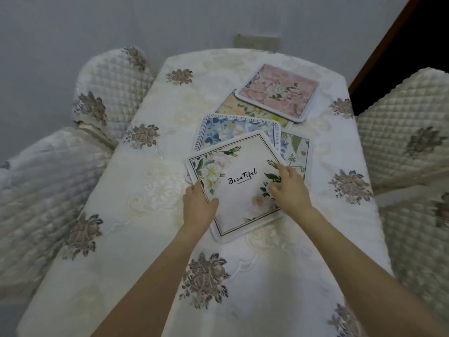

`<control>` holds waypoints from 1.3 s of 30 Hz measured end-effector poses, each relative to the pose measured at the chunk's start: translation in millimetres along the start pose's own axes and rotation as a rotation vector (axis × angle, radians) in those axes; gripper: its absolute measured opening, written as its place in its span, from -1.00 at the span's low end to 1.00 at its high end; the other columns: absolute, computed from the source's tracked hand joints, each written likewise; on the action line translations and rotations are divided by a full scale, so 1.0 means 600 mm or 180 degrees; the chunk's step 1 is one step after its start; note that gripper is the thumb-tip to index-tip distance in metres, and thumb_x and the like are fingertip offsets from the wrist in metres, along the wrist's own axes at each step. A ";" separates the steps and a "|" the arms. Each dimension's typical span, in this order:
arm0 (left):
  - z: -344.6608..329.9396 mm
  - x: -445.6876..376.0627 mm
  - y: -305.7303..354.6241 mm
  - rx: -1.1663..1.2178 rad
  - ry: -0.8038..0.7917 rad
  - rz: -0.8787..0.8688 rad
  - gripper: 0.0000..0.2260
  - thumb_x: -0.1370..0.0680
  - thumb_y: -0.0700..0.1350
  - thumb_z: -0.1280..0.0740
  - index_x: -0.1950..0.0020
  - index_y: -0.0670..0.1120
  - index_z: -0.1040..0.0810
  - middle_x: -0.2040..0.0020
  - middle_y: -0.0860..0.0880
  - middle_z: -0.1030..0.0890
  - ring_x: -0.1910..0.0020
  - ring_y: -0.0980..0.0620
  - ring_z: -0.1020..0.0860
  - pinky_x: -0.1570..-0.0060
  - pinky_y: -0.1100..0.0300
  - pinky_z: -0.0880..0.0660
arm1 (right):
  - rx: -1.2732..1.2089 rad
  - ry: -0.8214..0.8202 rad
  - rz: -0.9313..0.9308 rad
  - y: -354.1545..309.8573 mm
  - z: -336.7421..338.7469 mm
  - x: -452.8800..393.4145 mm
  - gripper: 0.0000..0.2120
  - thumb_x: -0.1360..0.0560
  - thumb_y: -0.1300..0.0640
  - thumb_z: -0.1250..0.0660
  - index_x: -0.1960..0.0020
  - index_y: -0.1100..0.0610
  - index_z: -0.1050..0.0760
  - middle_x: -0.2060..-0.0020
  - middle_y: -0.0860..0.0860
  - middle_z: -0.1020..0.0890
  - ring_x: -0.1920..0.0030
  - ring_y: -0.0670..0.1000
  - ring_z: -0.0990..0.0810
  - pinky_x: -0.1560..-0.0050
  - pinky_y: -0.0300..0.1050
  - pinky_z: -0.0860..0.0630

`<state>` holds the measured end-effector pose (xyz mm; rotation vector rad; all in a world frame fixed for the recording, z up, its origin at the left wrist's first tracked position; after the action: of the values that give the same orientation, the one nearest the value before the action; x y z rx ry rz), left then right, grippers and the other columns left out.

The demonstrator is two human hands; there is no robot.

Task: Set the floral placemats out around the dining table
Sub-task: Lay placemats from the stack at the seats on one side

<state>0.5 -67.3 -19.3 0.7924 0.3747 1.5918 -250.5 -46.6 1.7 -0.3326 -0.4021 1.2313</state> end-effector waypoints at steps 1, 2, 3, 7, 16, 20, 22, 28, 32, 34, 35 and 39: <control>-0.005 -0.004 -0.011 0.0150 -0.0040 0.0208 -0.41 -0.44 -0.13 -0.36 -0.40 -0.23 -0.23 -0.31 -0.27 -0.34 -0.29 -0.23 -0.33 -0.24 0.00 -0.32 | 0.0101 -0.0098 -0.0091 0.006 -0.008 -0.009 -0.44 -0.49 0.06 -0.20 -0.46 0.07 -0.17 -0.35 0.23 -0.35 -0.28 0.27 -0.36 -0.22 0.15 -0.39; -0.008 -0.007 -0.020 0.0328 -0.0049 0.0408 -0.41 -0.44 -0.13 -0.36 -0.39 -0.25 -0.22 -0.29 -0.28 -0.35 -0.28 -0.25 -0.35 -0.24 -0.02 -0.35 | 0.0141 -0.0207 -0.0171 0.011 -0.014 -0.016 -0.42 -0.49 0.05 -0.19 -0.48 0.05 -0.13 -0.36 0.26 -0.33 -0.28 0.29 -0.35 -0.23 0.17 -0.38; -0.015 -0.008 -0.029 0.0457 -0.0087 0.0582 -0.42 -0.43 -0.13 -0.37 -0.38 -0.27 -0.24 -0.27 -0.28 -0.37 -0.25 -0.26 -0.37 -0.23 -0.05 -0.39 | 0.0158 -0.0336 -0.0250 0.020 -0.023 -0.022 -0.40 -0.49 0.04 -0.18 -0.49 0.05 -0.10 -0.35 0.29 -0.32 -0.28 0.31 -0.34 -0.24 0.18 -0.36; -0.033 -0.014 -0.049 0.0865 -0.0098 0.0909 -0.56 -0.44 -0.19 -0.36 -0.24 -0.30 -0.33 -0.16 -0.29 -0.48 -0.07 -0.22 -0.50 -0.02 0.00 -0.50 | 0.0318 -0.0528 -0.0434 0.036 -0.040 -0.031 -0.39 -0.52 0.02 -0.16 -0.50 0.15 -0.06 -0.27 0.29 -0.41 -0.23 0.31 -0.37 -0.18 0.20 -0.40; -0.046 0.025 -0.079 0.1181 -0.0271 0.0853 -0.74 -0.47 -0.30 -0.31 -0.13 -0.22 -0.39 -0.10 -0.23 -0.56 -0.01 -0.15 -0.53 0.09 0.09 -0.45 | 0.0266 -0.0471 -0.0712 0.074 -0.021 -0.027 -0.46 -0.55 0.09 -0.20 -0.45 0.26 -0.13 -0.30 0.32 -0.35 -0.28 0.32 -0.32 -0.24 0.19 -0.35; -0.038 0.073 -0.101 0.1069 -0.0335 0.0819 -0.74 -0.48 -0.28 -0.31 -0.14 -0.21 -0.39 -0.07 -0.20 -0.56 0.11 -0.06 -0.50 0.17 0.15 -0.43 | -0.0009 -0.0277 -0.0753 0.087 -0.008 0.037 -0.73 -0.56 0.26 -0.14 -0.22 0.36 -0.37 -0.17 0.32 -0.42 -0.09 0.30 -0.47 -0.08 0.05 -0.42; -0.031 0.105 -0.117 0.0970 -0.0350 0.0818 -0.73 -0.47 -0.28 -0.32 -0.15 -0.21 -0.40 -0.07 -0.20 -0.56 0.10 -0.06 -0.50 0.15 0.14 -0.42 | -0.0205 -0.0340 -0.0779 0.099 -0.013 0.083 -0.76 -0.54 0.30 -0.17 -0.19 0.34 -0.39 -0.12 0.30 -0.45 -0.06 0.28 -0.50 0.01 -0.01 -0.42; -0.013 0.208 -0.178 0.0597 -0.0137 0.0952 -0.77 -0.44 -0.26 -0.36 -0.07 -0.29 -0.53 -0.02 -0.27 -0.62 0.01 -0.22 -0.59 0.00 -0.01 -0.53 | -0.0246 -0.0654 -0.0749 0.127 -0.043 0.220 -0.86 -0.52 0.24 -0.23 -0.01 0.32 -0.42 0.03 0.27 -0.56 0.05 0.20 -0.54 0.20 -0.07 -0.39; -0.001 0.264 -0.204 0.0429 0.0212 0.0797 -0.84 -0.42 -0.25 -0.38 0.02 -0.25 -0.57 0.09 -0.21 -0.65 0.14 -0.15 -0.57 0.17 0.17 -0.37 | -0.0155 -0.0686 -0.0662 0.129 -0.060 0.293 -0.94 -0.53 0.25 -0.21 0.07 0.26 -0.39 0.11 0.22 -0.54 0.16 0.13 -0.49 0.25 -0.09 -0.34; 0.006 0.288 -0.214 0.0380 0.0317 0.0744 -0.86 -0.42 -0.26 -0.38 0.04 -0.24 -0.58 0.12 -0.19 -0.65 0.22 -0.05 -0.50 0.19 0.21 -0.32 | -0.0161 -0.0694 -0.0665 0.128 -0.066 0.325 -0.93 -0.52 0.27 -0.22 0.13 0.20 -0.34 0.17 0.19 -0.51 0.21 0.10 -0.44 0.31 -0.11 -0.27; 0.009 0.298 -0.219 0.0362 0.0348 0.0721 -0.86 -0.41 -0.27 -0.38 0.04 -0.24 -0.58 0.13 -0.19 -0.65 0.23 -0.03 -0.49 0.19 0.22 -0.32 | -0.0166 -0.0702 -0.0671 0.128 -0.069 0.342 -0.91 -0.51 0.27 -0.22 0.14 0.19 -0.32 0.20 0.17 -0.48 0.23 0.09 -0.43 0.36 -0.12 -0.23; 0.025 0.332 -0.239 0.0287 0.0366 0.0591 -0.83 -0.40 -0.29 -0.39 0.02 -0.27 -0.57 0.14 -0.19 -0.63 0.19 -0.08 -0.52 0.14 0.21 -0.35 | -0.0192 -0.0728 -0.0731 0.124 -0.082 0.405 -0.87 -0.50 0.26 -0.24 0.17 0.19 -0.30 0.36 0.02 -0.37 0.28 0.07 -0.39 0.45 -0.16 -0.15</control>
<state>115.0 148.6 -47.0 0.8257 0.4694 1.8096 -221.8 206.1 -47.1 -0.1906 -0.6573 1.0360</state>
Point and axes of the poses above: each hand's wrist, its own x-axis away from the middle knuckle, its own z-axis out of the back of the hand, y = z × x, the point moved 7 cm from there along -x, towards the middle knuckle
